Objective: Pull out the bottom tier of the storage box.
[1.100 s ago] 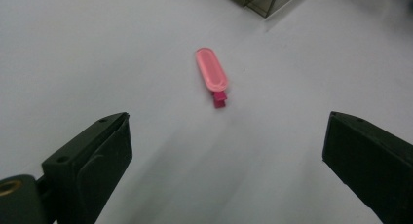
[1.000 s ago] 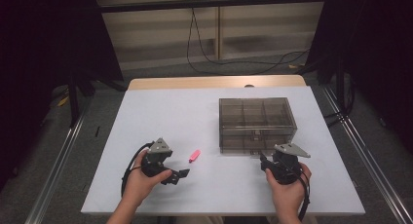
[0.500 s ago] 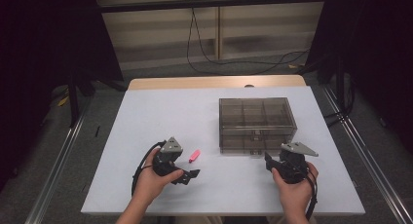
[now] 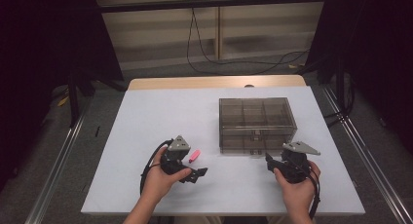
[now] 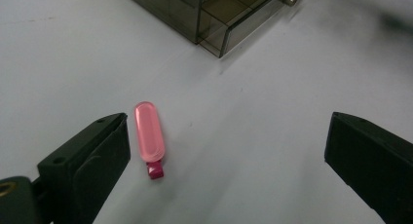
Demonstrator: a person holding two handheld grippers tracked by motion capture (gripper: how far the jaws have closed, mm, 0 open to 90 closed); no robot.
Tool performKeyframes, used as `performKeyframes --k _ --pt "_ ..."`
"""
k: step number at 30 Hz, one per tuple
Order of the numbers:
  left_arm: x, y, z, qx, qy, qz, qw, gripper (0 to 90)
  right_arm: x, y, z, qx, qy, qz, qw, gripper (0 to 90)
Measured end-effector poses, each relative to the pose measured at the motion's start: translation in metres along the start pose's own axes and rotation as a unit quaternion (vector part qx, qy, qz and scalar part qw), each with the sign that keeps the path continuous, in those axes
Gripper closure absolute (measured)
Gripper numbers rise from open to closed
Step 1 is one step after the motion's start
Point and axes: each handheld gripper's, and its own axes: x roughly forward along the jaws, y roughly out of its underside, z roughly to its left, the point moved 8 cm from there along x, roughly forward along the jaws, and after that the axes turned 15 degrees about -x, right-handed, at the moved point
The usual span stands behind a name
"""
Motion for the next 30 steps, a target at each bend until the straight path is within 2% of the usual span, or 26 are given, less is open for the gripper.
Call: performKeyframes --k 7,19,30 --pt "0.009 -0.006 -0.011 0.005 0.021 -0.001 0.9998 1.3 -0.005 0.003 -0.007 0.0 -0.005 -0.004 1.0 31.1" --pt "0.027 -0.012 -0.018 0.014 0.027 0.008 0.9995 1.4 -0.009 0.014 -0.017 0.0 0.004 -0.001 1.0 28.5" --pt "0.037 -0.018 -0.022 0.016 0.024 0.008 0.9996 4.0 -0.003 0.013 -0.022 -0.003 0.005 -0.005 1.0 24.9"
